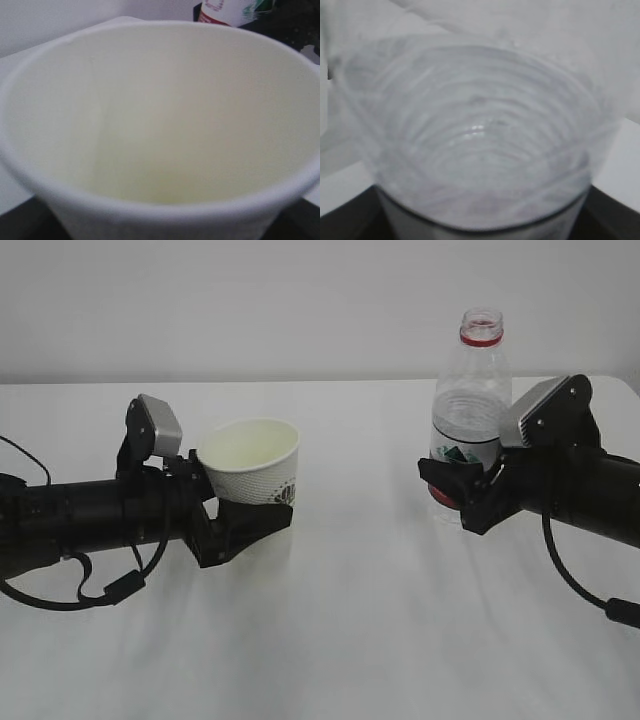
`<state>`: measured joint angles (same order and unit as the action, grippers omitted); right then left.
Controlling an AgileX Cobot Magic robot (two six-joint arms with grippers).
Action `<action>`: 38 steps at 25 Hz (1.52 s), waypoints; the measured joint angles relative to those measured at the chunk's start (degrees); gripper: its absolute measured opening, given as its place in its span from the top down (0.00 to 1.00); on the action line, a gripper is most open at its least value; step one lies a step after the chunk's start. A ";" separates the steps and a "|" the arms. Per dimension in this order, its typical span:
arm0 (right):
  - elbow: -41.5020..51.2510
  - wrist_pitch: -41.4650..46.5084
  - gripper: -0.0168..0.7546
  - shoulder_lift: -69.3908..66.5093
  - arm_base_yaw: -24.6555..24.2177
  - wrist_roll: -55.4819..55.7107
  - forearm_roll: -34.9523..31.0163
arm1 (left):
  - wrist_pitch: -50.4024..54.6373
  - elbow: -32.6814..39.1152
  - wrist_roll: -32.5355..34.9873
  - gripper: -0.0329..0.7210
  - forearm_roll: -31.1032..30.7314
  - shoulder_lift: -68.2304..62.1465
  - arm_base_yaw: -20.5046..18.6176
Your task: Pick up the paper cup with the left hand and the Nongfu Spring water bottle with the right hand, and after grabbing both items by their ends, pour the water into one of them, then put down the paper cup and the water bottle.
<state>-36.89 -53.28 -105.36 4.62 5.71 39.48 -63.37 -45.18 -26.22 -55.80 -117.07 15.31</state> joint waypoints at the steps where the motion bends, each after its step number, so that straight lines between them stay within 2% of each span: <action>1: 0.00 0.00 0.27 0.00 0.00 0.09 0.36 | 0.00 0.00 0.00 0.16 -0.10 0.00 0.59; 13: 0.00 0.00 0.27 0.00 0.00 0.21 2.96 | -0.22 0.00 0.97 0.16 -0.22 0.00 6.19; 21: 0.00 -0.36 0.27 0.00 0.00 0.21 7.14 | -1.85 0.00 3.28 0.16 -0.22 0.00 9.35; 30: -0.34 -0.45 0.27 0.03 0.00 -1.47 8.45 | -1.85 0.00 3.76 0.16 -1.15 0.00 10.45; 38: -5.00 -0.36 0.27 0.12 0.80 -1.86 10.91 | -1.85 0.00 3.83 0.16 -1.88 0.00 10.45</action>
<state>-41.89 -53.64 -105.24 5.42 3.85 50.39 -65.22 -45.18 -22.39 -57.67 -117.07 25.77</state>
